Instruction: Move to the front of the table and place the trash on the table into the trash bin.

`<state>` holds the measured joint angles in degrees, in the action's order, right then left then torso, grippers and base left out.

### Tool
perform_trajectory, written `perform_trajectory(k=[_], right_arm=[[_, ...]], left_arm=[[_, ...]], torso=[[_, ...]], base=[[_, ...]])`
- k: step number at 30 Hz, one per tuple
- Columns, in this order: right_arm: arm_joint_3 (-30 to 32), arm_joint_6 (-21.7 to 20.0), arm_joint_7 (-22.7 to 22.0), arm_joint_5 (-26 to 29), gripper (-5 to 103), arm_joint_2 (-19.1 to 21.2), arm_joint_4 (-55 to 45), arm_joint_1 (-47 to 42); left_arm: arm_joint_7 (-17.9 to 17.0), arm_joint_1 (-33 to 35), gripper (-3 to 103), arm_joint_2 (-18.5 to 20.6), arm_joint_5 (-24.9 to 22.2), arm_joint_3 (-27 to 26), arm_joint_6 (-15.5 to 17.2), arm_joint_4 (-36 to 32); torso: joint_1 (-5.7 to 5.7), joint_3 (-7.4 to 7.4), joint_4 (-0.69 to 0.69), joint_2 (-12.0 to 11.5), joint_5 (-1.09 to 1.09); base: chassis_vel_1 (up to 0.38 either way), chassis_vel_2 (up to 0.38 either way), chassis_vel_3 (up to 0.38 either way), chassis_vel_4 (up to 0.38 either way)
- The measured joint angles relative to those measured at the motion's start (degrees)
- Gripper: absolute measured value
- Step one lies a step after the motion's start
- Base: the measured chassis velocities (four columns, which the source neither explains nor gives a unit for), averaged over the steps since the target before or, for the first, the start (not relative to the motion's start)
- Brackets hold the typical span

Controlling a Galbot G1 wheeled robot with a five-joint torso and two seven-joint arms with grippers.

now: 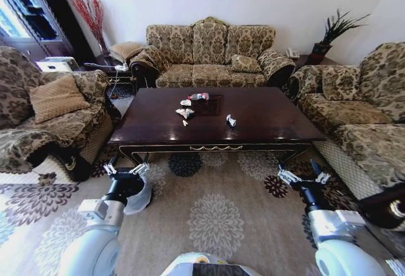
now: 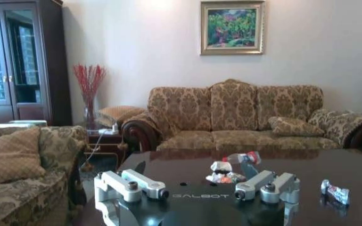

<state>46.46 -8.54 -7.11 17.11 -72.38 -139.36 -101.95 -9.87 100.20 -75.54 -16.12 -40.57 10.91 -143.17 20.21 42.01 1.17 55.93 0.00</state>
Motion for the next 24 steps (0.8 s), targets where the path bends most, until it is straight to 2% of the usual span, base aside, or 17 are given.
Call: perform_trajectory(k=[24], right_arm=[[-0.23, 1.40, -0.40, -2.48, 100, -0.54, 1.03, -0.45]], left_arm=[[1.29, 0.30, 100, 0.12, 1.04, -0.08, -0.50, 0.09]], torso=[[0.00, 0.00, 0.00, 0.00, 0.00]], base=[[0.000, 0.000, 0.000, 0.000]])
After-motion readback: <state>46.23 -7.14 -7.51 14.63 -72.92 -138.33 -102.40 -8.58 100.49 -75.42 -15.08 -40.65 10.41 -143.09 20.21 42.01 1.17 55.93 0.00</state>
